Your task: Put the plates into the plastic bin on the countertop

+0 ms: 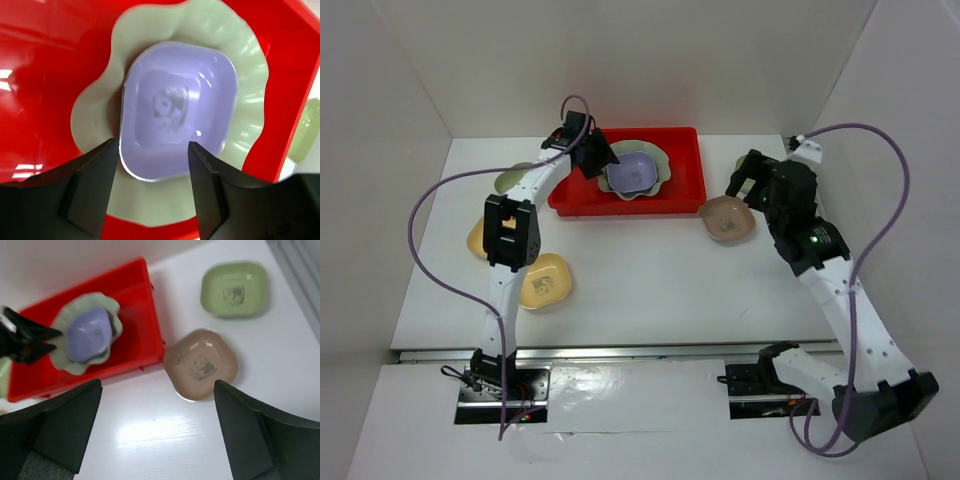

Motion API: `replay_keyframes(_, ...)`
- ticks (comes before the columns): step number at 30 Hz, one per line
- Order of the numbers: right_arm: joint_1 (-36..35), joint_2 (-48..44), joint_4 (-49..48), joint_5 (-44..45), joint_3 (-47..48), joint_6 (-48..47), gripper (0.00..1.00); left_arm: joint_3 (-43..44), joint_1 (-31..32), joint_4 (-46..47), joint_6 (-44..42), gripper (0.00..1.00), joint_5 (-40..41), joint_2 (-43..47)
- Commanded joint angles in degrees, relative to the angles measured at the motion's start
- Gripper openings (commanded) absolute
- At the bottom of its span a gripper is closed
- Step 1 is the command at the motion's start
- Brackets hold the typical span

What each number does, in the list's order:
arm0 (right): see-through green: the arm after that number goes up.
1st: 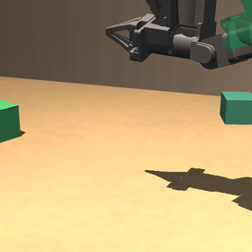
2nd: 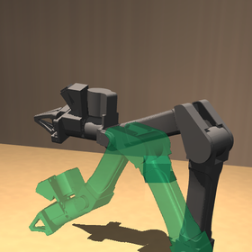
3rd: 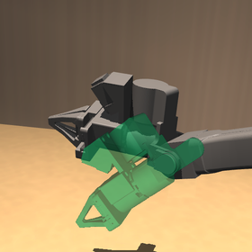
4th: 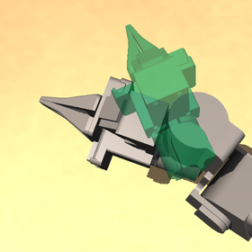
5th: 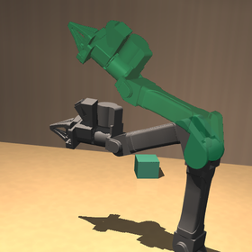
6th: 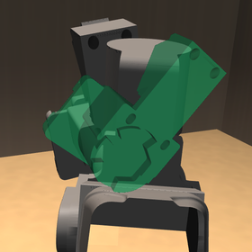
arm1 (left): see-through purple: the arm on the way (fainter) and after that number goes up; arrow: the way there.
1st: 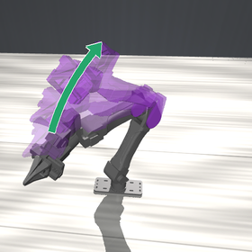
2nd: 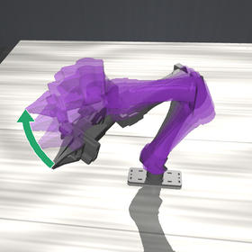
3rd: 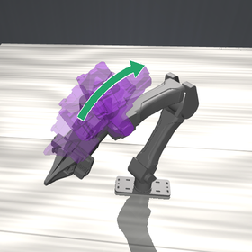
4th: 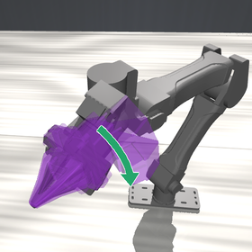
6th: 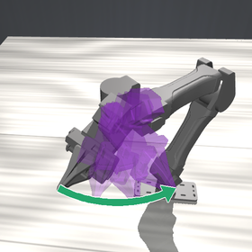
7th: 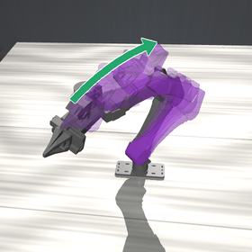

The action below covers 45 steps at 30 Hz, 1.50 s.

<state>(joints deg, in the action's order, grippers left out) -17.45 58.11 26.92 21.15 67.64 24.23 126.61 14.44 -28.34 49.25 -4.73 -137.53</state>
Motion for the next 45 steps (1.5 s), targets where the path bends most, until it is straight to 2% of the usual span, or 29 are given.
replay_keyframes(1, 4.51, 4.9, -3.87, -5.83, -4.52, 0.99, 1.0, -2.06, 0.68, 2.67, -1.35, 0.71, -0.81, 7.96)
replay_keyframes(5, 12.78, 11.4, -7.32, -11.11, -8.83, 1.0, 1.0, -7.67, 0.68, 2.67, -2.49, 0.71, -1.41, 16.05)
replay_keyframes(8, 17.17, 18.34, -9.51, -12.36, -10.06, 1.0, 1.0, -10.23, 1.21, 0.66, -3.29, 0.87, -1.42, 22.8)
replay_keyframes(9, 17.19, 19.84, -10.38, -12.36, -10.07, 1.0, 1.0, -11.02, 1.82, -0.57, -4.85, 0.97, -0.38, 24.23)
replay_keyframes(10, 17.97, 22.46, -11.0, -12.36, -10.68, 1.52, 0.98, -11.03, 2.69, -2.06, -4.87, 1.0, 0.5, 25.72)
replay_keyframes(15, 19.12, 28.63, -15.23, -13.24, -11.3, 2.58, 0.93, -25.57, 4.89, -1.38, -5.57, 1.0, 2.89, 38.02)
replay_keyframes(18, 19.64, 33.2, -16.89, -13.24, -9.99, 2.58, 0.88, -30.7, 6.65, -1.37, -5.57, 1.0, 4.56, 45.23)
replay_keyframes(19, 19.65, 34.17, -16.9, -12.71, -9.98, 2.06, 0.82, -33.94, 6.66, -1.37, -5.57, 1.0, 6.21, 46.99)
replay_keyframes(21, 19.13, 36.72, -17.59, -10.97, -9.45, 2.05, 0.79, -38.77, 7.36, -1.37, -5.05, 1.0, 6.23, 51.91)
replay_keyframes(25, 17.81, 41.81, -16.72, -7.44, -8.14, 2.67, 0.78, -41.26, 7.89, -1.36, -5.65, 1.0, 6.75, 56.14)
replay_keyframes(27, 17.8, 43.14, -16.11, -6.82, -8.13, 2.67, 0.53, -41.26, 7.89, -2.94, -6.19, 1.0, 7.72, 56.68)
replay_keyframes(29, 17.28, 42.45, -16.72, -5.42, -10.15, 3.98, 0.3, -41.26, 7.89, -3.48, -6.72, 1.0, 9.04, 58.34)
replay_keyframes(30, 17.28, 41.74, -16.72, -5.41, -10.68, 4.51, 0.15, -41.26, 7.89, -4.26, -6.72, 1.0, 9.73, 58.87)
replay_keyframes(32, 17.98, 41.74, -16.11, -5.94, -11.47, 5.56, 0.01, -41.26, 7.89, -4.79, -6.72, 1.0, 9.74, 59.66)
replay_keyframes(34, 18.6, 40.34, -13.31, -5.94, -11.47, 6.09, 0.0, -41.88, 7.89, -4.8, -6.72, 1.0, 10.27, 60.37)
replay_keyframes(41, 17.89, 25.58, -3.2, 8.17, -12.18, 9.95, 0.0, -42.93, 6.83, -7.43, -6.72, 1.0, 13.16, 62.92)
replay_keyframes(44, 16.58, 18.99, 2.08, 15.47, -8.76, 11.18, 0.0, -42.93, 6.83, -9.54, -6.72, 1.0, 15.1, 63.44)
replay_keyframes(45, 16.57, 17.76, 2.61, 15.5, -6.75, 11.19, 0.0, -42.93, 6.83, -10.07, -6.72, 1.0, 15.89, 63.44)
